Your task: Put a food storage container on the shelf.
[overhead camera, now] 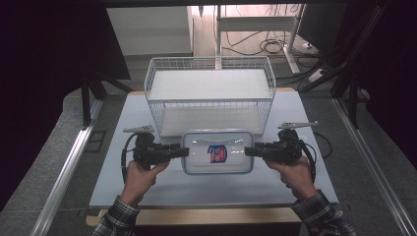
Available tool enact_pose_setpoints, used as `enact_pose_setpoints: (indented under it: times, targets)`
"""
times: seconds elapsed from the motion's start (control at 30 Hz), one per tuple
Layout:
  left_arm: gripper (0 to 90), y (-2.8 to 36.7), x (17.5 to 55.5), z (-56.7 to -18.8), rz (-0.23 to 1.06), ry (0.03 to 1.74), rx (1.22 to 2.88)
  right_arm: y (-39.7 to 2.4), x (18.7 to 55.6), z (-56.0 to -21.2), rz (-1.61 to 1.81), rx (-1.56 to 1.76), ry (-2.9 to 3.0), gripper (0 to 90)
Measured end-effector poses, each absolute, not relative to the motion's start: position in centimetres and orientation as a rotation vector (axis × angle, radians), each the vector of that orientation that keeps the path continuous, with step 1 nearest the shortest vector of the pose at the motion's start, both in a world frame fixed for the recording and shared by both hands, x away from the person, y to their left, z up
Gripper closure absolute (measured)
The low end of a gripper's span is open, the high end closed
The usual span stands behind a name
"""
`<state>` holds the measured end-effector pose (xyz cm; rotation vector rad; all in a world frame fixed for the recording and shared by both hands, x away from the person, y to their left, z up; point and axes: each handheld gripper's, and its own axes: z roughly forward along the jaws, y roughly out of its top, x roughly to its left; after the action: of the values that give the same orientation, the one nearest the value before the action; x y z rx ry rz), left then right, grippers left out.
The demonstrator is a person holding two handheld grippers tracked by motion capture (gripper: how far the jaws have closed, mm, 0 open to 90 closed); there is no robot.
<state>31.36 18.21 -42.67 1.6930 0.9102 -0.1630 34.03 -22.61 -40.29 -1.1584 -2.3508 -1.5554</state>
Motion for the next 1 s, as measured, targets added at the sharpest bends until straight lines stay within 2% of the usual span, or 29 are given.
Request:
enact_pose_setpoints:
  times: [0.57,1.0]
  targets:
    - [53.7,18.8,34.2,-36.8,-0.052,0.894,1.686,-21.6,37.3,-34.3,-1.672,-1.100,-2.383,54.8]
    - [53.6,19.5,37.1,-34.0,-0.026,0.890,1.675,-20.9,40.3,-31.6,-1.714,-1.090,-2.378,54.6]
